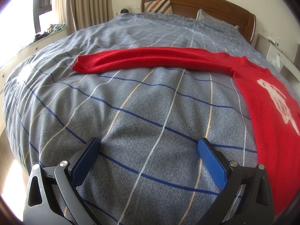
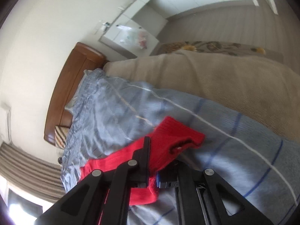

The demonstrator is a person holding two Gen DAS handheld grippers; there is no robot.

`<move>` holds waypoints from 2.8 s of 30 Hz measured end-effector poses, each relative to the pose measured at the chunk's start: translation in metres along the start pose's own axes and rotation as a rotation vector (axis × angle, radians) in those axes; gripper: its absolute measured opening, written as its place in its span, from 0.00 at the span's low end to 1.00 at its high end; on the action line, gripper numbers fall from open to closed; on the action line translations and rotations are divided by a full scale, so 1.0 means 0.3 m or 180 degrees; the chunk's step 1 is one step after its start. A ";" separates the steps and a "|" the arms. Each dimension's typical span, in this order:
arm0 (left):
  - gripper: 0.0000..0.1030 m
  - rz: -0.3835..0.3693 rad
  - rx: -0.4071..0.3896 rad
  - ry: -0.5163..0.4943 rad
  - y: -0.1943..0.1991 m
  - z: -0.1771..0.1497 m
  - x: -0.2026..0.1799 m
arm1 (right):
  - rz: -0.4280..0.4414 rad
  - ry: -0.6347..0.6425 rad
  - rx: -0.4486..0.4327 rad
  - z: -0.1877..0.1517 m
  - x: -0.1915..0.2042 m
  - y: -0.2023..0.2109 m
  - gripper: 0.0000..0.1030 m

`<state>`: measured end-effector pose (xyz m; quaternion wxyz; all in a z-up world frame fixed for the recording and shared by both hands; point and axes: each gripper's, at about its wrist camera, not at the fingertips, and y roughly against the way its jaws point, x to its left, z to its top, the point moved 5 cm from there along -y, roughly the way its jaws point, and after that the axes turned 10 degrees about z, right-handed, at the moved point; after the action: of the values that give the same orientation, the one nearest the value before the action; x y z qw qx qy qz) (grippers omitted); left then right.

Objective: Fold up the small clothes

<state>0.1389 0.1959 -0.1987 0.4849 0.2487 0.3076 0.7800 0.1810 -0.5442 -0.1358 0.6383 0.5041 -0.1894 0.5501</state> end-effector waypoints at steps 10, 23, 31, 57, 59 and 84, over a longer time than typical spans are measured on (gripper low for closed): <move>1.00 -0.0036 0.0011 0.0017 -0.008 0.004 0.007 | 0.0841 0.2018 0.0788 -0.395 0.965 -0.273 0.05; 1.00 -0.0023 0.0001 0.0014 -0.012 0.004 0.009 | 0.1060 0.2383 0.2363 -1.303 0.989 -0.643 0.72; 1.00 -0.0006 -0.0009 0.0003 -0.007 0.001 0.009 | 0.1326 0.2916 0.2200 -1.277 0.795 -0.305 0.74; 1.00 0.0143 -0.0130 -0.0036 -0.015 -0.018 -0.001 | -0.0384 0.2620 0.0669 -0.667 0.151 -0.101 0.88; 1.00 0.0145 -0.0127 -0.0035 -0.015 -0.018 0.000 | -0.0384 0.2631 0.0671 -0.673 0.145 -0.102 0.89; 1.00 0.0141 -0.0116 -0.0022 -0.016 -0.033 0.002 | -0.0422 0.2713 0.0659 -0.688 0.135 -0.108 0.94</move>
<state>0.1348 0.1958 -0.2090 0.4730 0.2493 0.2861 0.7952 0.1584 -0.3439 -0.2043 0.6395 0.3045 0.1795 0.6828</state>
